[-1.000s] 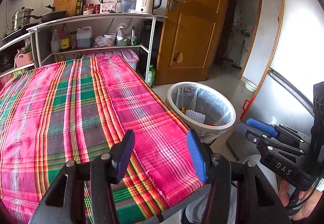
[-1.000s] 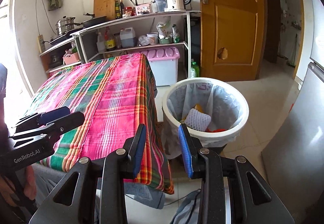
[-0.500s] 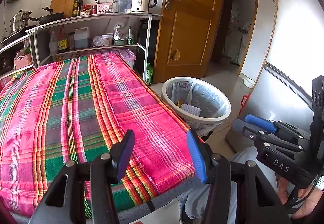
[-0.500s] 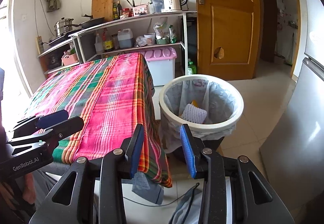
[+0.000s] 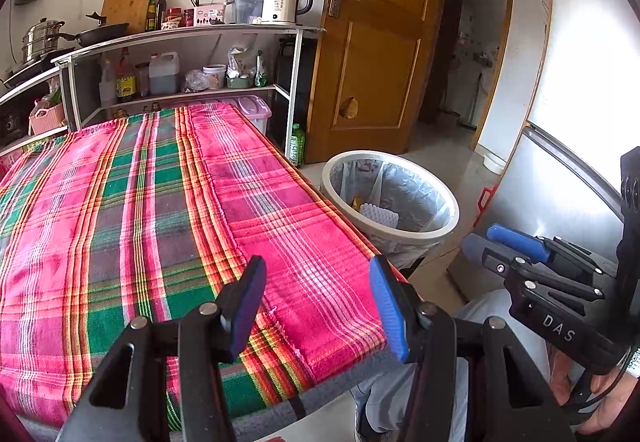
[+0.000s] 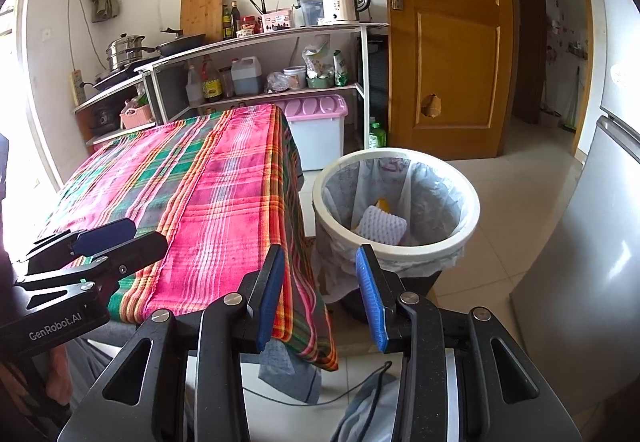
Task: Collect trash
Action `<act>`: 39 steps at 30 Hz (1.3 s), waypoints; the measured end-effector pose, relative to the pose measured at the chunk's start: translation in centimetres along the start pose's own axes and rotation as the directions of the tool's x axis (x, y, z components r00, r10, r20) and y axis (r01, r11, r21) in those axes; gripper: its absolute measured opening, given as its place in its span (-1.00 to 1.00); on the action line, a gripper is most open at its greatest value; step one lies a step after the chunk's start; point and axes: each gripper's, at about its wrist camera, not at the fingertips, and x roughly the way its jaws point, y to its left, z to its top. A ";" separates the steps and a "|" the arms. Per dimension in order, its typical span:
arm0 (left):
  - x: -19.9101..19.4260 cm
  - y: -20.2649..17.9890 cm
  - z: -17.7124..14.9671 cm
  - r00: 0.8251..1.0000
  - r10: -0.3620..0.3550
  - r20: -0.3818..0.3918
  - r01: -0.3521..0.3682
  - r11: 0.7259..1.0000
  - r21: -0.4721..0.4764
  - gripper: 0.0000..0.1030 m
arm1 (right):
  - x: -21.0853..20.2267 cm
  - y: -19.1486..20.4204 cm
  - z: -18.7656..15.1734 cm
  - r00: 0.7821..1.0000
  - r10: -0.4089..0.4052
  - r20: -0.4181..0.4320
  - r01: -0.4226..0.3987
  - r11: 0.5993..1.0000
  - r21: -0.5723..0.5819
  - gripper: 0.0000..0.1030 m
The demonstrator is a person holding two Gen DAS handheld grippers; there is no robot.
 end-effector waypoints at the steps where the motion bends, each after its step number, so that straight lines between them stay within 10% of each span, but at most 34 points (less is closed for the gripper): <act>1: 0.0 0.0 0.0 1.000 0.000 0.000 0.000 1.000 0.000 0.08 | 0.0 0.0 0.0 1.000 0.001 0.000 -0.001 1.000 0.001 -0.26; 39: 0.0 0.2 -0.2 1.000 0.005 0.000 -0.005 1.000 -0.006 0.08 | 0.2 -0.4 -0.1 1.000 0.000 -0.003 -0.001 1.000 -0.007 -0.26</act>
